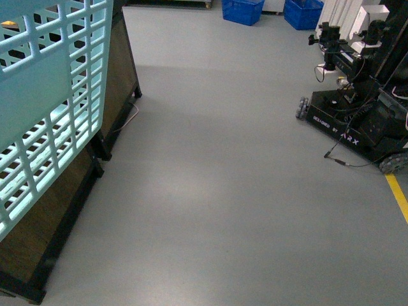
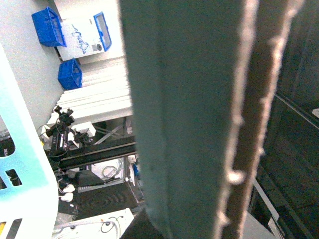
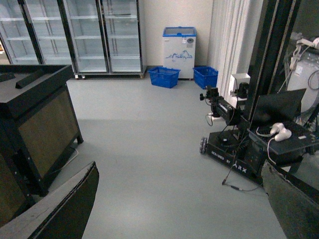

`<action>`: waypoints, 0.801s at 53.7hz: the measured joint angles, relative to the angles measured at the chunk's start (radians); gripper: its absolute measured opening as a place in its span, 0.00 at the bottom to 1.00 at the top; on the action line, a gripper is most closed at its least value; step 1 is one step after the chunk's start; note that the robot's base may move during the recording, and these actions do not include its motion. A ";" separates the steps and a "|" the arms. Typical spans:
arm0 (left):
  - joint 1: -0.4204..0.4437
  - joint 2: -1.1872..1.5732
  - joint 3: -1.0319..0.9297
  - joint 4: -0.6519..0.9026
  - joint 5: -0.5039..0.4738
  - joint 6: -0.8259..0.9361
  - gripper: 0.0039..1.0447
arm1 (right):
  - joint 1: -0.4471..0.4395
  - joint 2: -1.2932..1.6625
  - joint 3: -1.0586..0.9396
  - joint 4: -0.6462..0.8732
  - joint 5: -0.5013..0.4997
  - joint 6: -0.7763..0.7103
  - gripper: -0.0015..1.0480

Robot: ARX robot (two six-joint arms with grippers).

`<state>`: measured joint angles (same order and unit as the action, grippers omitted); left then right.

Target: Pick mango and avocado into basket

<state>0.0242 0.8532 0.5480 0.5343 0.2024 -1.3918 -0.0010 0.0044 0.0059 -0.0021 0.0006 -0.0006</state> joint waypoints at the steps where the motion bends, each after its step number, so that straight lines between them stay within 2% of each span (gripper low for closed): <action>1: 0.000 0.000 0.000 0.000 0.000 0.000 0.07 | 0.000 0.000 0.000 0.000 0.000 0.000 0.93; 43: 0.000 -0.001 -0.001 -0.001 0.003 0.001 0.07 | 0.000 0.000 0.000 0.000 -0.001 0.000 0.93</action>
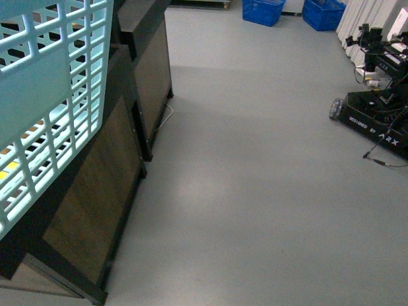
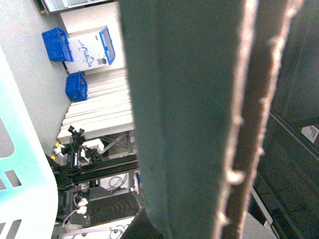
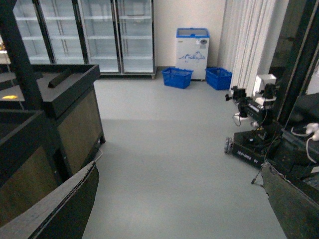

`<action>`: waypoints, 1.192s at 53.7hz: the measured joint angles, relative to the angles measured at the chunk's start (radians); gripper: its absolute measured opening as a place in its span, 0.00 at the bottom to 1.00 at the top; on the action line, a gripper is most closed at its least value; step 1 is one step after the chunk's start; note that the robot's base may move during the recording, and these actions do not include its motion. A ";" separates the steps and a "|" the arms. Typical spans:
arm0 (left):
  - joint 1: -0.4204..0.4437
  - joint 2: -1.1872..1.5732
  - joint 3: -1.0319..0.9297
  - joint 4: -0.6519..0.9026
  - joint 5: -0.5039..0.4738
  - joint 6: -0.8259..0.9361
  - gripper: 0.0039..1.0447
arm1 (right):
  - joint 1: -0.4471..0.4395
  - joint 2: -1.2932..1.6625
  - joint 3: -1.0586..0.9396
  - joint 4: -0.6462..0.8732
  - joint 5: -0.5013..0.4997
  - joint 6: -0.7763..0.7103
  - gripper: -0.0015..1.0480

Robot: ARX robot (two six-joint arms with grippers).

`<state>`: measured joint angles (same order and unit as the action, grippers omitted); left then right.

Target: Pick mango and avocado into basket

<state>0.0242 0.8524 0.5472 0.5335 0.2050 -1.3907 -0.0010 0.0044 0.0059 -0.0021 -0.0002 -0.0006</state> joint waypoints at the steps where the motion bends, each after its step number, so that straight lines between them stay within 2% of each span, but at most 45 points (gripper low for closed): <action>1: 0.000 0.000 0.000 0.000 0.000 0.000 0.07 | 0.000 0.000 0.000 0.000 0.000 0.000 0.93; 64: 0.000 0.002 -0.002 -0.001 0.000 0.000 0.07 | 0.000 0.000 0.000 0.000 -0.001 0.000 0.93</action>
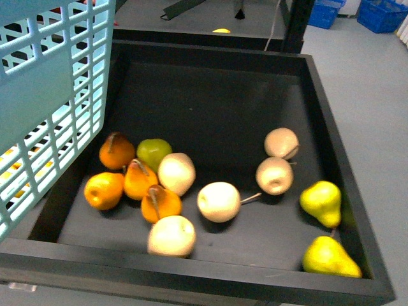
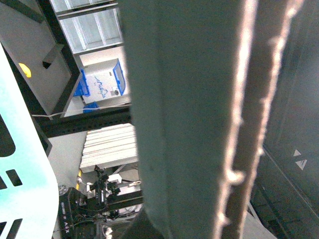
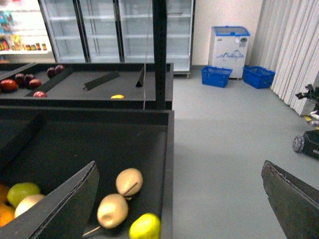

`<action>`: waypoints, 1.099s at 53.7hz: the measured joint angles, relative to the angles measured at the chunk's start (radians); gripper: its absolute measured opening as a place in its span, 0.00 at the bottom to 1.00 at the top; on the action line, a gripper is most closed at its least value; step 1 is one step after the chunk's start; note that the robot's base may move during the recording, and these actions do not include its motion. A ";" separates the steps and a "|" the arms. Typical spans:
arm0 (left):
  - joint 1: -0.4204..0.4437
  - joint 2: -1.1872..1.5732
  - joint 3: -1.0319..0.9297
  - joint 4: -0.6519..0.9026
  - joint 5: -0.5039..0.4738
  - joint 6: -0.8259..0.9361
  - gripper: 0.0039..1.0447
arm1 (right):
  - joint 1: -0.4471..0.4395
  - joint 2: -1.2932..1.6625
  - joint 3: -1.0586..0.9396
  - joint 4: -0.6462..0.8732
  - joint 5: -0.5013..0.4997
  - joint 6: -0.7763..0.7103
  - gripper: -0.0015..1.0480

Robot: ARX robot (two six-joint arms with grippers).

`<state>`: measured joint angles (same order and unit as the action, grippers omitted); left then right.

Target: Pick mango and avocado into basket

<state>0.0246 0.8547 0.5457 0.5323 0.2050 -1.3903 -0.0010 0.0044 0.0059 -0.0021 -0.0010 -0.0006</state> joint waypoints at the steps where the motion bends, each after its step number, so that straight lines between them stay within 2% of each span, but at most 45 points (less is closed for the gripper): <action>1: 0.000 0.000 0.000 0.000 0.000 0.000 0.07 | 0.000 0.000 0.000 0.000 0.000 0.000 0.93; 59: 0.001 -0.002 0.000 0.000 -0.001 0.002 0.07 | 0.000 0.000 0.000 0.000 0.000 0.000 0.93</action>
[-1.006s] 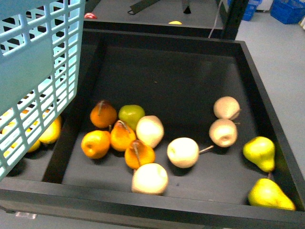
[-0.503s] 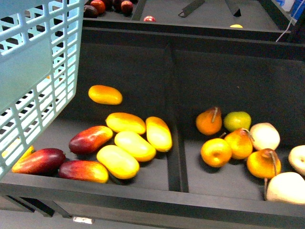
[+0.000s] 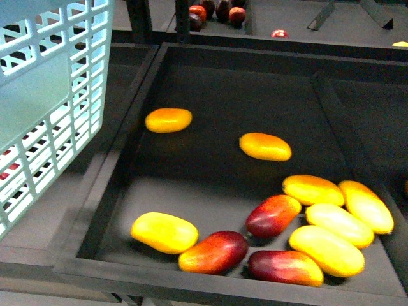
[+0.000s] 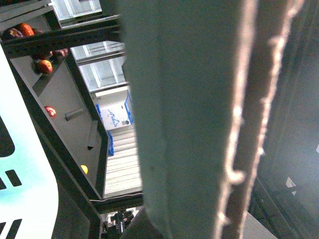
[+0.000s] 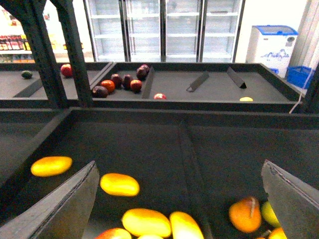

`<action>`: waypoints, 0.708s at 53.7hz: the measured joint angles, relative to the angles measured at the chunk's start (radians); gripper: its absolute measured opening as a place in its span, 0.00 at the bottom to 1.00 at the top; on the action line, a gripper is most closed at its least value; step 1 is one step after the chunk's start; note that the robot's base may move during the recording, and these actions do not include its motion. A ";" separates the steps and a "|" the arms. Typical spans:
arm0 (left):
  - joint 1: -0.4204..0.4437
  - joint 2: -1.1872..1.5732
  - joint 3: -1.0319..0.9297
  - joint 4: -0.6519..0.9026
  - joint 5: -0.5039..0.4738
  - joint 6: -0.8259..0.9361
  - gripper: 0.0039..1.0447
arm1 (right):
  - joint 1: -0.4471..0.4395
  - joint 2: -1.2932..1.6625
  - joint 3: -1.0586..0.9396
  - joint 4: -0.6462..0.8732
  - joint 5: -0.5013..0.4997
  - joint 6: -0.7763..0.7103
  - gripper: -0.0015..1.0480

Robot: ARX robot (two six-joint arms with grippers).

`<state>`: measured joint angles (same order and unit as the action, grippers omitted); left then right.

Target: Pick mango and avocado into basket

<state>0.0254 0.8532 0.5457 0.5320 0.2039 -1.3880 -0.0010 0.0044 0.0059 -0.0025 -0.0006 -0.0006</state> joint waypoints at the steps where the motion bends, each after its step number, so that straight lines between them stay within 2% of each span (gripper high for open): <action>1: 0.000 0.000 0.000 0.000 0.002 -0.001 0.07 | 0.000 0.000 0.000 0.000 0.000 0.000 0.93; 38: 0.000 -0.001 0.001 0.000 0.002 0.000 0.07 | 0.000 0.000 0.000 0.000 -0.001 0.000 0.93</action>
<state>0.0254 0.8524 0.5465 0.5323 0.2058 -1.3876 -0.0010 0.0044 0.0059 -0.0021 -0.0017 -0.0006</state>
